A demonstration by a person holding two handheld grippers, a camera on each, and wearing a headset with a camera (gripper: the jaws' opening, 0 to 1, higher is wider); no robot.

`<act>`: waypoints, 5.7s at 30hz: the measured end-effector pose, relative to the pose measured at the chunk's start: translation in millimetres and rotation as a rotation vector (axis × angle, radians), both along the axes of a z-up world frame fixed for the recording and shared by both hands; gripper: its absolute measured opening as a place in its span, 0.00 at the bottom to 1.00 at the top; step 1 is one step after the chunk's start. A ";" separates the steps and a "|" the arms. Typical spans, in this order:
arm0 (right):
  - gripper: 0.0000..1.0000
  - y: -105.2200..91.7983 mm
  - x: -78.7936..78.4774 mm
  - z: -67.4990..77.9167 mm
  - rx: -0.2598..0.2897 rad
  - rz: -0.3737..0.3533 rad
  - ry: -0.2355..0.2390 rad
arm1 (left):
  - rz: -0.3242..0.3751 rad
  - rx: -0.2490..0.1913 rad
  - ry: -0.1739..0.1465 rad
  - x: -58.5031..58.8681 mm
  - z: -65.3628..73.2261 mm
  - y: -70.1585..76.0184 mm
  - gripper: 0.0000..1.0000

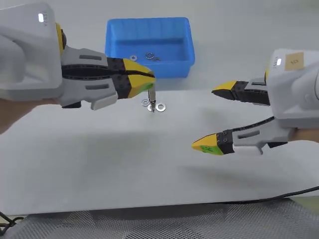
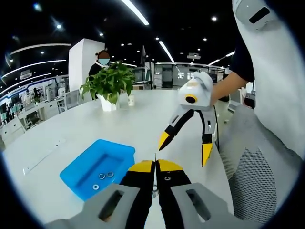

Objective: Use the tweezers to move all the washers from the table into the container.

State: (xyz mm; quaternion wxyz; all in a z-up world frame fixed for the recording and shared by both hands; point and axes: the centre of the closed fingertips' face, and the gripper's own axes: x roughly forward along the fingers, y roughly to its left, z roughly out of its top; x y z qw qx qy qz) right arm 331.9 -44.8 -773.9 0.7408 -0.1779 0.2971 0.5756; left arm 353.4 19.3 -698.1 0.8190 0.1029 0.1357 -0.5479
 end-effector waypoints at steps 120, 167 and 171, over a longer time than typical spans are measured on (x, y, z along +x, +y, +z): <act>0.10 103.0 11.7 10.6 0.058 0.321 -0.046 | 0.018 -0.001 0.074 -7.1 13.8 0.7 0.11; 0.11 102.3 61.1 96.6 0.112 0.280 -0.168 | 0.232 0.064 0.156 -15.4 -6.4 78.5 0.54; 0.11 103.9 67.4 100.7 0.116 0.276 -0.178 | 0.275 0.061 0.151 -9.7 -6.4 81.1 0.64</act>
